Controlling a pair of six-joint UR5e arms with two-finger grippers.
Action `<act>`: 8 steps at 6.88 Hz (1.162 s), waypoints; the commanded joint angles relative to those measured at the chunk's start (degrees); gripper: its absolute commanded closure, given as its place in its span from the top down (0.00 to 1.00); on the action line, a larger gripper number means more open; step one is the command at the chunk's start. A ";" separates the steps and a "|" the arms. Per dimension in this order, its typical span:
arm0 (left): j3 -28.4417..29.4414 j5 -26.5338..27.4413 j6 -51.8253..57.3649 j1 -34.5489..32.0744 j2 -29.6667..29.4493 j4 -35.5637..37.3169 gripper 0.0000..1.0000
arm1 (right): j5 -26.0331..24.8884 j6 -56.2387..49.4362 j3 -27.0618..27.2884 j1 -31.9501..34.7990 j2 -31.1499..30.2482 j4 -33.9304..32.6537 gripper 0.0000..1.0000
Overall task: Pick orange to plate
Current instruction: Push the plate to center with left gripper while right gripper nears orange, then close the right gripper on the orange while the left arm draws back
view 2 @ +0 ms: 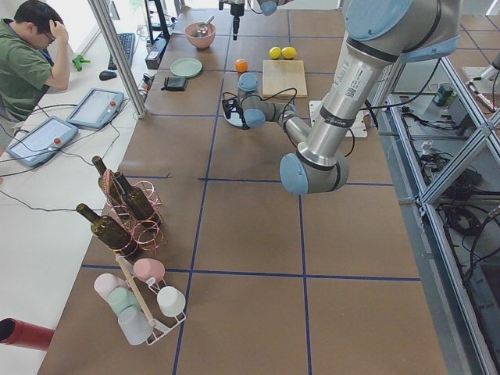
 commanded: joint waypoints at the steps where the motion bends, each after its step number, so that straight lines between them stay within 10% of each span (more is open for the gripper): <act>1: -2.04 -4.70 1.85 -4.33 0.56 1.34 1.00 | -5.32 3.30 -0.40 -5.19 0.00 0.09 1.00; 8: -7.23 -6.67 6.79 -7.00 3.12 7.51 1.00 | -13.27 3.68 -9.35 -13.84 5.34 0.09 1.00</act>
